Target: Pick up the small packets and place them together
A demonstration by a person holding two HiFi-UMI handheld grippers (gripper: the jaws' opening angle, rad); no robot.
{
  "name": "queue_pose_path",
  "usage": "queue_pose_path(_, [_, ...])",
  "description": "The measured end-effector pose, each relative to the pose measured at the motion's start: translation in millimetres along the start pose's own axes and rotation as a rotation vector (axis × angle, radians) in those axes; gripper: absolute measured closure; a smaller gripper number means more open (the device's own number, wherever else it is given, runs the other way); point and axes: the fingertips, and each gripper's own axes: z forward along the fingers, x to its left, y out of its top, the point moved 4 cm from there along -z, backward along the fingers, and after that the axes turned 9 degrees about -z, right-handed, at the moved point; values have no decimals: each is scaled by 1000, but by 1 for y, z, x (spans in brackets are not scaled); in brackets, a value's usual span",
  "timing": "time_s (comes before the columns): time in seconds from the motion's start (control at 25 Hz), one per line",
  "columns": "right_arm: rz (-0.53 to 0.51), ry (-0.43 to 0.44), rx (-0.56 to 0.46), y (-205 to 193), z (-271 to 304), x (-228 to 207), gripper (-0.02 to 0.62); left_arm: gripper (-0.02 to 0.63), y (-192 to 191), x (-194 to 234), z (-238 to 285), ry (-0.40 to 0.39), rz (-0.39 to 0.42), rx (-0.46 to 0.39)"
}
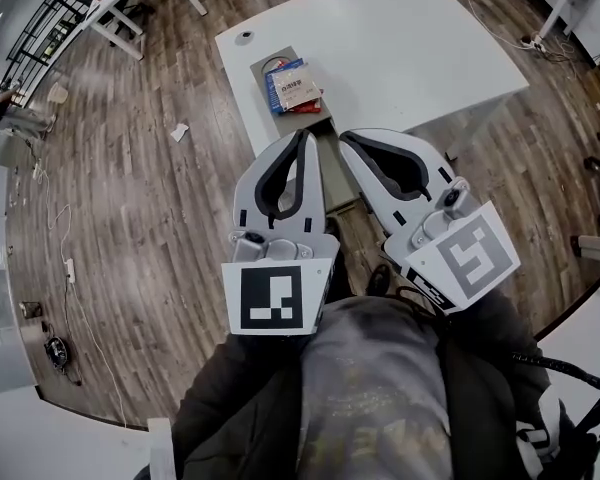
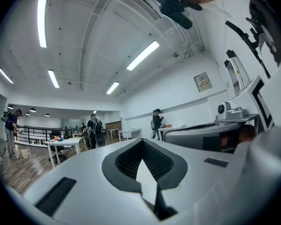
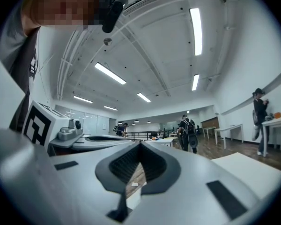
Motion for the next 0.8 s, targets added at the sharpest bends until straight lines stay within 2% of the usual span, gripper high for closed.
queue_pose_path(0.8, [7,-20,5,-4,-7,-10,591,603,-2,-9,5,0,-3,13])
